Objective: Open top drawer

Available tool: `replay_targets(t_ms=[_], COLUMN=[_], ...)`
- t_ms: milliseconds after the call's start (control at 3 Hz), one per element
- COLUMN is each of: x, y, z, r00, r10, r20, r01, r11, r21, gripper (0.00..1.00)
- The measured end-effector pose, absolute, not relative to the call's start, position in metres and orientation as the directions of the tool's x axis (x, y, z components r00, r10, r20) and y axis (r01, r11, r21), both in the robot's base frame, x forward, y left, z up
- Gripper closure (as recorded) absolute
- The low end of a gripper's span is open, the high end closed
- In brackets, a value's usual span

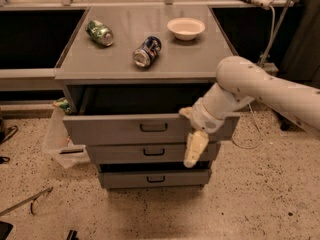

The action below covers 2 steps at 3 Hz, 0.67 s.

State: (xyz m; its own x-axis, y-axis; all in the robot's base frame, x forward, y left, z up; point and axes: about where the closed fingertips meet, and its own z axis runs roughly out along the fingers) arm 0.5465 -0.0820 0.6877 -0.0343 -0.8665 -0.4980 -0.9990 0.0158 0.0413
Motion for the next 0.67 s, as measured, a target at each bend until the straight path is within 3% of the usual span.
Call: replay_targets(t_ms=[333, 667], x=[0.4794, 0.4795], y=[-0.0926, -0.0926], z=[0.7201, 0.7201], r00=[-0.085, -0.085], r10=[-0.866, -0.866], r20=[-0.494, -0.494], r01=[-0.993, -0.993], r11=[0.032, 0.032], r21=[0.116, 0.116], gripper=[0.00, 0.00])
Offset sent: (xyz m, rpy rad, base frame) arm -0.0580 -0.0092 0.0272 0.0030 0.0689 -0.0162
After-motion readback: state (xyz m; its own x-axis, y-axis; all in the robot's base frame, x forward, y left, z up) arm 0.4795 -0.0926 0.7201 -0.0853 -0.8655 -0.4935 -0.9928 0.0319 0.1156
